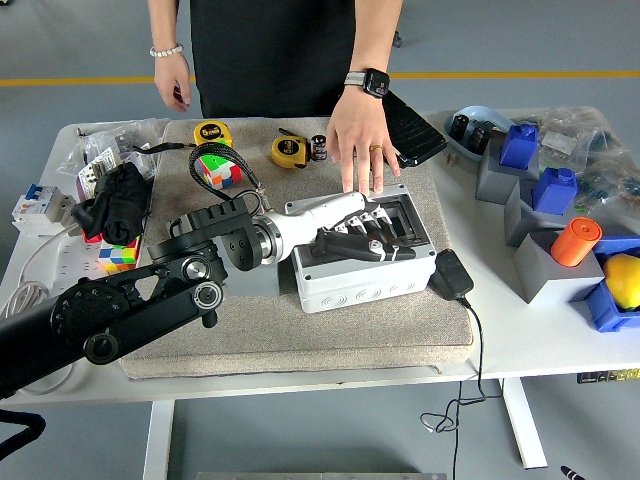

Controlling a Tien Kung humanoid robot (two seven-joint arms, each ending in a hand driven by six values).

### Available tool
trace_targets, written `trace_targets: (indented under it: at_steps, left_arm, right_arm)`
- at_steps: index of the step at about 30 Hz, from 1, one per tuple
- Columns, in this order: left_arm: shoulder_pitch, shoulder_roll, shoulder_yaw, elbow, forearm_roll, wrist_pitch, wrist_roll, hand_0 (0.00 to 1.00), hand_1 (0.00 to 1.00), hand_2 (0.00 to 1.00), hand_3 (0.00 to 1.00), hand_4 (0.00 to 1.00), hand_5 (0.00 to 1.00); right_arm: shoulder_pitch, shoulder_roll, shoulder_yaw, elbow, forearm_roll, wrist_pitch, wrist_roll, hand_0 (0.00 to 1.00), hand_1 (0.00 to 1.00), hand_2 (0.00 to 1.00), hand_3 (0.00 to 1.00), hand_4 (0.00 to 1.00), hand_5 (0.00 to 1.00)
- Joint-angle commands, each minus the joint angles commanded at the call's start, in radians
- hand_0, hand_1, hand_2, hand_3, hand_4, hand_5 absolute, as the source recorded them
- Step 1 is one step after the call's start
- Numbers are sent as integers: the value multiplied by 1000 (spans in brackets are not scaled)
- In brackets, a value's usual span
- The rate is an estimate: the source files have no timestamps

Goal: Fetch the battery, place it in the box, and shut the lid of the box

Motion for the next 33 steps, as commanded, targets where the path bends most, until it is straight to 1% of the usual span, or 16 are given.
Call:
trace_targets:
  at_steps: [1,2,5,7,8,9,10,13,14,16,19,22,27,29,31,33]
  left_arm:
    - [5,1,-15,-4,-7,13,-13,307,594,630,619,998,749]
    - [12,3,-32,-7,-19,33,-35,401,629,648,654,998,745]
    - [43,10,-105,-7,-119,142,-149,401,629,648,654,998,745]
    - [62,12,-152,-3,-187,199,-220,401,629,648,654,998,745]
    - [77,15,-187,2,-228,226,-259,586,681,679,688,998,742]
    - [90,18,-219,7,-263,243,-292,586,681,679,688,998,742]
    - [100,20,-242,13,-283,249,-311,586,681,679,688,998,742]
    - [137,29,-307,38,-295,262,-353,586,681,679,688,998,742]
    - [154,31,-328,51,-289,266,-365,757,770,764,735,998,742]
    - [189,36,-364,72,-277,277,-385,757,770,764,735,998,742]
    - [245,43,-413,85,-277,284,-398,757,770,764,735,998,742]
    - [305,52,-465,85,-283,294,-419,775,778,768,738,998,734]
    - [388,73,-522,79,-320,335,-470,761,771,764,733,998,728]
    - [408,77,-539,77,-330,342,-480,761,771,764,733,998,728]
    - [434,80,-574,73,-337,341,-483,761,771,764,733,998,728]
    - [445,83,-592,72,-336,340,-485,756,763,762,727,998,720]
  right_arm:
    - [0,0,1,0,0,0,0,572,637,661,576,939,494]
    - [0,1,1,0,0,-1,0,574,636,661,576,939,494]
    - [1,2,1,0,1,-1,1,574,636,661,576,939,494]
    - [0,2,2,0,2,-1,1,574,636,661,576,939,494]
    - [0,3,2,-1,2,-1,1,574,636,661,577,939,494]
    - [0,3,1,-1,3,-1,1,574,636,661,577,939,494]
    - [0,3,1,-1,2,-1,0,574,636,661,577,939,494]
    - [1,3,1,-2,1,-1,-1,574,636,661,577,939,494]
    - [1,3,1,-2,1,-1,-1,575,637,660,576,939,494]
    - [1,4,1,-2,2,-1,0,575,637,660,576,939,494]
    - [2,5,-1,-3,5,0,0,575,637,660,576,939,494]
    - [4,4,-6,-5,6,3,-3,575,637,661,576,939,494]
    - [8,3,-8,-7,8,3,-4,574,637,660,576,939,494]
    - [9,3,-9,-7,9,4,-3,574,637,660,576,939,494]
    - [9,4,-16,-8,13,6,-4,574,637,660,576,939,494]
    - [9,5,-20,-9,16,8,-4,576,637,661,576,939,493]
